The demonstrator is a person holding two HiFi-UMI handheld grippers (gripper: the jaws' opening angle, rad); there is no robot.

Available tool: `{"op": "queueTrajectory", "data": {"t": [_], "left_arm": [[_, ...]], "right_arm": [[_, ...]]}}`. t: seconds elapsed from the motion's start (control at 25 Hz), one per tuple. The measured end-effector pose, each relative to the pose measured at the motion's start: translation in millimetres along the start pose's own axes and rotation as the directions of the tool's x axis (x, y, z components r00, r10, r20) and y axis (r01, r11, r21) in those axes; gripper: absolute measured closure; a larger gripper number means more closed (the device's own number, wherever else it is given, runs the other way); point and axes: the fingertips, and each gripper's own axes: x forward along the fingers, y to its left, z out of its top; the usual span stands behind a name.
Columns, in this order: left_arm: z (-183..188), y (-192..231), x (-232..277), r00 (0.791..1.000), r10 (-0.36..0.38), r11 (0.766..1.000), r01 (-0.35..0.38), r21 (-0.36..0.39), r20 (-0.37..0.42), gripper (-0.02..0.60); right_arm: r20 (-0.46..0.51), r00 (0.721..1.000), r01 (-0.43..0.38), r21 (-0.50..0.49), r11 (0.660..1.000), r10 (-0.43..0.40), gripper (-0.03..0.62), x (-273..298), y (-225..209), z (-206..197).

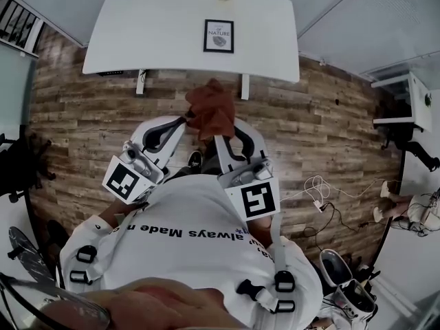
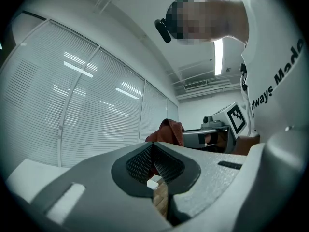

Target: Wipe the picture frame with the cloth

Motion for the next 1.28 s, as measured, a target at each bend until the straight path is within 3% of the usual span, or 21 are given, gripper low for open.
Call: {"op": "queueTrajectory", "data": {"t": [0.84,1.28], "left_arm": [[-9,63,171,0.999,0.045,0.999,-0.044,0.021,-0.023,0.578],[-17,92,214,0.993,0.113,0.994,-0.112,0.012,-0.034,0.578]], "right_arm": [[0.011,0.999,-0.052,0.008,0.999,0.052,0.579,58,-172,-10],[-0.014,0.995,-0.099,0.007,0.995,0.100,0.579,80,-221,-22]]}}
